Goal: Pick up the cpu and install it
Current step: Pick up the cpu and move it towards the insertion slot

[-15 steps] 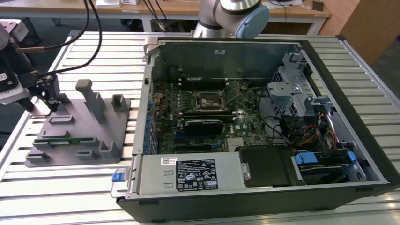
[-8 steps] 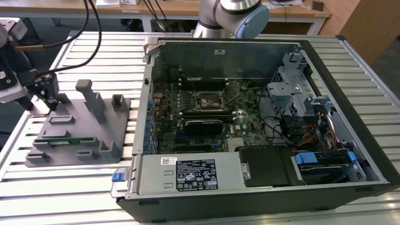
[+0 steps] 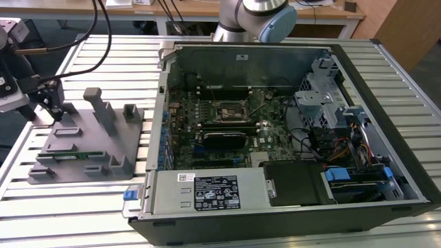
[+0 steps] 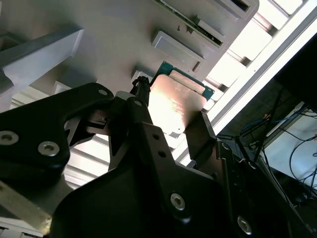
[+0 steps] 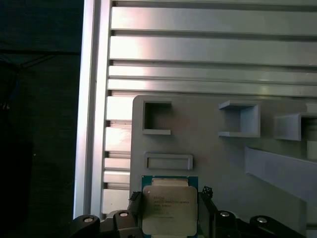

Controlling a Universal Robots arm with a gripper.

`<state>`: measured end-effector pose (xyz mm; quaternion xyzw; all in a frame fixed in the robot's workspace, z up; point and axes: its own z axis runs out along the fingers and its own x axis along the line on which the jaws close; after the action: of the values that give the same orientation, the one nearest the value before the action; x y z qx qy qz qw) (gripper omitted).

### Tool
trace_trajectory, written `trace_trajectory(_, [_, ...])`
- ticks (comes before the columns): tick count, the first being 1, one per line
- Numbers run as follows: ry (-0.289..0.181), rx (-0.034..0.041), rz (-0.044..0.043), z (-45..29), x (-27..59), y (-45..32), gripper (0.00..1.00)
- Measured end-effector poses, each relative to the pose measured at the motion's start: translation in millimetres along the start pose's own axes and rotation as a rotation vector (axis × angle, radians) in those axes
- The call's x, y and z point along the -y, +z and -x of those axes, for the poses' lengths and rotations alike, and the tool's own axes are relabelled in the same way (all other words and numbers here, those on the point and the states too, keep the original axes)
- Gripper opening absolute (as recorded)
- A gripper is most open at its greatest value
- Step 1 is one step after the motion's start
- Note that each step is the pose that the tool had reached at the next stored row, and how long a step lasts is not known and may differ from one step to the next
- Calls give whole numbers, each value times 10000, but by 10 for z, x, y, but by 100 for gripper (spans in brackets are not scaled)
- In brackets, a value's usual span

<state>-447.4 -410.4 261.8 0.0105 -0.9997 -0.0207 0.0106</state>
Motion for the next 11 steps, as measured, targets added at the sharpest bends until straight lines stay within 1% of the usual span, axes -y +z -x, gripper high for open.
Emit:
trace_trajectory(6, [0,0,1,-1,-2,-38,53])
trace_trajectory(11, [0,1,0,-2,-4,-94,53])
